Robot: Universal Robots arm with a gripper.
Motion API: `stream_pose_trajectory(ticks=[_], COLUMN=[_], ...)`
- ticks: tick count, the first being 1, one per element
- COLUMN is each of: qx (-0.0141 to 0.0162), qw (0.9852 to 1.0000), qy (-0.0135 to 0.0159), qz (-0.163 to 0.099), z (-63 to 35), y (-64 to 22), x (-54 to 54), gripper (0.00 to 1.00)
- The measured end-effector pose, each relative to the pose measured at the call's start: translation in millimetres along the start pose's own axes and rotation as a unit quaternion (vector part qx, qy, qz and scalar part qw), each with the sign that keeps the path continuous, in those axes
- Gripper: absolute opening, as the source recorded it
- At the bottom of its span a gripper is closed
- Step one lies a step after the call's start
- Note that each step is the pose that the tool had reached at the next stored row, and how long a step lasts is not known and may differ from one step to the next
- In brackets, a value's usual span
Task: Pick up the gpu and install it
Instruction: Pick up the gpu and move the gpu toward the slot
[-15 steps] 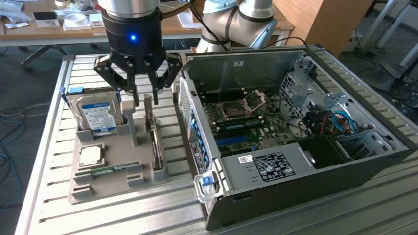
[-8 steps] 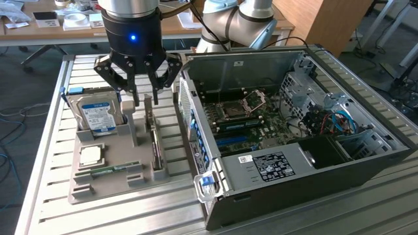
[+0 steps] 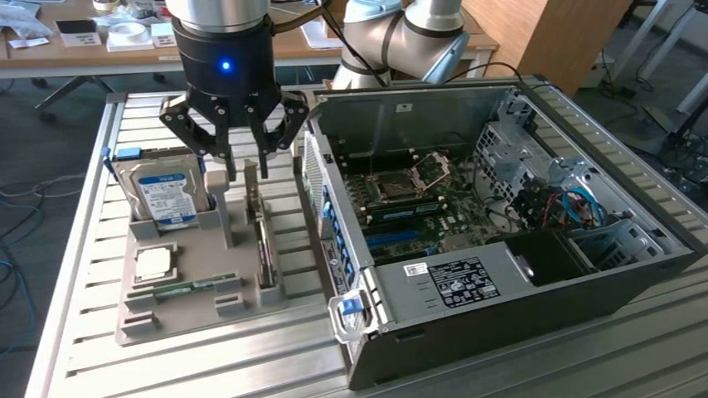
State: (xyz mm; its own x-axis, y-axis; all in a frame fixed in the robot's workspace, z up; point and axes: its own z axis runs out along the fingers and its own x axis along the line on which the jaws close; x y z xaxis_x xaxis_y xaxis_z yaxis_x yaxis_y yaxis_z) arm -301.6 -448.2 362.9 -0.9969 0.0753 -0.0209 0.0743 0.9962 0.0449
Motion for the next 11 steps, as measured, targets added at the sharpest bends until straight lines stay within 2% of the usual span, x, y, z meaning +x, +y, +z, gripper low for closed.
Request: stream_pose_trajectory(ticks=[5,11], qx=[0.0000,0.0000], qw=[1.0000,1.0000], qy=[0.0000,0.0000], qz=[0.000,0.000], z=[5.7,5.8], y=[-0.3,-0.3], x=[0.1,0.1], gripper=[0.41,0.41])
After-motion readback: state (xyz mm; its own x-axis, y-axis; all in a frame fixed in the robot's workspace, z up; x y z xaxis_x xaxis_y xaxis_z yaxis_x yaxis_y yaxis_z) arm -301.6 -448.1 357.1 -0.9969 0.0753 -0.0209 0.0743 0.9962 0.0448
